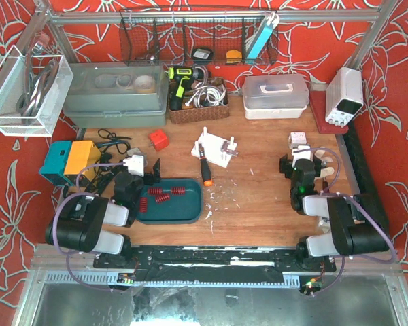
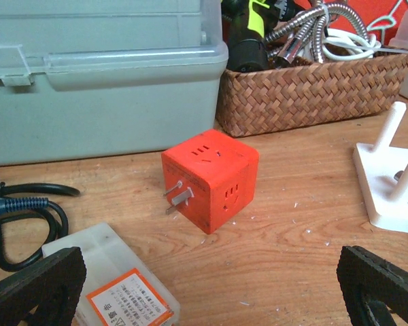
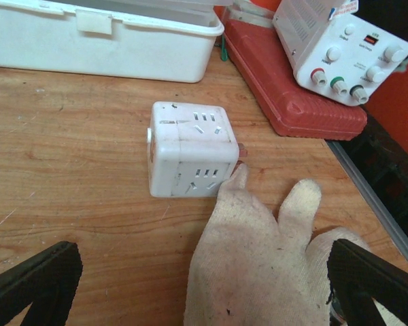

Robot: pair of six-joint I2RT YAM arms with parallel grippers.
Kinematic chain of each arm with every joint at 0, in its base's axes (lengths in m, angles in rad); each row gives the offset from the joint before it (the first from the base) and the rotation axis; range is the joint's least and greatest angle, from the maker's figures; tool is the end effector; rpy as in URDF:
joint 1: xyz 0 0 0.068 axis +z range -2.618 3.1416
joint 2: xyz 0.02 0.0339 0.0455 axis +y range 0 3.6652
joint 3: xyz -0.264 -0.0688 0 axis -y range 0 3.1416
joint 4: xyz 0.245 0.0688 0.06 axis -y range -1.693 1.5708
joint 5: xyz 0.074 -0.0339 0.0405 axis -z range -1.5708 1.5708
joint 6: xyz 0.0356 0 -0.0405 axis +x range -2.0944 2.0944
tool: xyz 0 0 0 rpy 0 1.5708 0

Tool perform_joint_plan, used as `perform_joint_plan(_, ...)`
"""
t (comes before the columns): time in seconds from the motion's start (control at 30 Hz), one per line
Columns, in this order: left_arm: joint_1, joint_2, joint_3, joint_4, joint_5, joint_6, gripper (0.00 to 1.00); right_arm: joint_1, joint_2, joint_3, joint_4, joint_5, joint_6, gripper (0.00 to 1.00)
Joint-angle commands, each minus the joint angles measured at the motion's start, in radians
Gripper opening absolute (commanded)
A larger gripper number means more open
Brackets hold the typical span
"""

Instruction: Install the large spring

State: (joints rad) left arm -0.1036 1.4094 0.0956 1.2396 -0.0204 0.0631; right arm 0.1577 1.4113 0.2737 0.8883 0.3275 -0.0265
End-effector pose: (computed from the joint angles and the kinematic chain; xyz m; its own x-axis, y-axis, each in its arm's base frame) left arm 0.2061 -0.0207 0.1442 -0.0683 0.0705 -0.9952 0.0876 0.9941 0.0644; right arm 0.2386 0.0263 0.1504 -0.2478 -0.0648 -0.9666 0.1527 0.9827 -0.1050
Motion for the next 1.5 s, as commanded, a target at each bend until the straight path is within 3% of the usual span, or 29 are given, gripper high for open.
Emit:
perform_joint_plan(0.0, 0.007, -0.085, 0.026, -0.077, -0.011, 0.000, 1.00, 0.003, -0.127, 0.064, -0.206, -0.081, -0.022, 0.99)
perform_joint_plan(0.13, 0.005, -0.249, 0.114, -0.328, -0.042, -0.031, 1.00, 0.004, -0.232, 0.157, -0.401, -0.109, -0.004, 0.99)
perform_joint_plan(0.27, 0.003, -0.356, 0.252, -0.616, -0.119, -0.170, 1.00, 0.003, -0.312, 0.242, -0.538, -0.103, 0.089, 0.99)
perform_joint_plan(0.47, 0.004, -0.378, 0.523, -1.048, -0.149, -0.445, 1.00, 0.003, -0.331, 0.608, -1.198, -0.037, 0.387, 0.99)
perform_joint_plan(0.57, 0.004, -0.356, 0.620, -1.214, -0.050, -0.535, 1.00, 0.003, -0.306, 0.700, -1.361, -0.074, 0.390, 0.99)
perform_joint_plan(0.67, 0.004, -0.356, 0.618, -1.211, 0.121, -0.553, 1.00, 0.002, -0.351, 0.651, -1.347, -0.088, 0.482, 0.99)
perform_joint_plan(0.8, 0.004, -0.370, 0.558, -1.092, 0.374, -0.624, 1.00, 0.002, -0.399, 0.580, -1.263, -0.316, 0.463, 0.99)
perform_joint_plan(0.9, 0.000, -0.356, 0.560, -1.077, 0.458, -0.644, 1.00, 0.003, -0.397, 0.561, -1.275, -0.402, 0.466, 0.96)
perform_joint_plan(1.0, -0.060, -0.349, 0.534, -1.044, 0.440, -0.644, 1.00, 0.012, -0.381, 0.548, -1.291, -0.457, 0.451, 0.94)
perform_joint_plan(1.17, -0.222, -0.294, 0.570, -1.121, 0.276, -0.561, 0.99, 0.067, -0.376, 0.509, -1.298, -0.462, 0.433, 0.93)
perform_joint_plan(1.33, -0.362, -0.205, 0.653, -1.229, 0.104, -0.504, 0.81, 0.231, -0.414, 0.475, -1.292, -0.303, 0.396, 0.96)
perform_joint_plan(1.47, -0.394, -0.112, 0.735, -1.317, 0.057, -0.576, 0.73, 0.302, -0.387, 0.435, -1.255, -0.218, 0.401, 0.97)
